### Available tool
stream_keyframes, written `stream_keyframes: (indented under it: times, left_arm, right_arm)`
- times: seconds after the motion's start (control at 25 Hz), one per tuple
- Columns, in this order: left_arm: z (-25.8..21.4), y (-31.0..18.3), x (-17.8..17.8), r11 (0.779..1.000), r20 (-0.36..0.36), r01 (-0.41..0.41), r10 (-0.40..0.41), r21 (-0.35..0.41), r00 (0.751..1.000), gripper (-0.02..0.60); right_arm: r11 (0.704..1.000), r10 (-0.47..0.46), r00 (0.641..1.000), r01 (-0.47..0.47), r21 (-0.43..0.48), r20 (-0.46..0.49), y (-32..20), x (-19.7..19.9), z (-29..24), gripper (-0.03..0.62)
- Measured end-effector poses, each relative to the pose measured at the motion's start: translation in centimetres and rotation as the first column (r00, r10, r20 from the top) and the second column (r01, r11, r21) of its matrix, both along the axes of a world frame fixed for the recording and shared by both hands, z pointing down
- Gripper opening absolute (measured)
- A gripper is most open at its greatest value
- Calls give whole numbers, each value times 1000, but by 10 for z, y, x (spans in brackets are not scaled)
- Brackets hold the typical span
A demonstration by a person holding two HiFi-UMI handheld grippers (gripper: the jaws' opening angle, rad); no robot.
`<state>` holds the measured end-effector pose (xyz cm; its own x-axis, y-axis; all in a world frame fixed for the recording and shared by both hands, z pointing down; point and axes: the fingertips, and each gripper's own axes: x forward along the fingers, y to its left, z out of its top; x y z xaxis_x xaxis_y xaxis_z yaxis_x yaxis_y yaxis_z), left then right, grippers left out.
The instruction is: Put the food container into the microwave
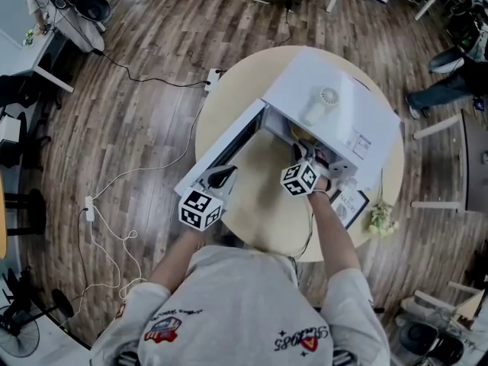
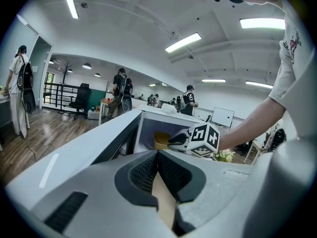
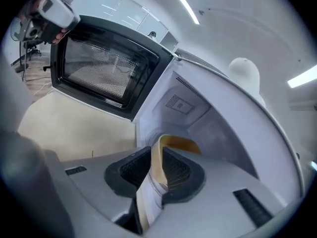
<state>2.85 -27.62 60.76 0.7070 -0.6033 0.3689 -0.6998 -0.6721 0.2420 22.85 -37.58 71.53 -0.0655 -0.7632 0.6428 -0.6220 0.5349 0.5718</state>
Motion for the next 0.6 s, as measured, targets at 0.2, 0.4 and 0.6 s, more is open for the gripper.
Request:
stream_keyframes:
  times: [0.2,0.4,0.6]
  left_arm:
    - [-7,8,-2,1000,3,-10,10,14,1000,5]
    - [-13,15,-1,999,1,-23,23,29,1000,3]
    - [-19,17,-1,999,-6,-34,35,37,999,5]
  right_arm:
    - [1000,11,999,-11,6,32,21,1,-9,58]
    - [997,81,990,-83,7,112,42,8,-17,36]
    - [991,131,978,-132,-4,164,65,4,-20,11]
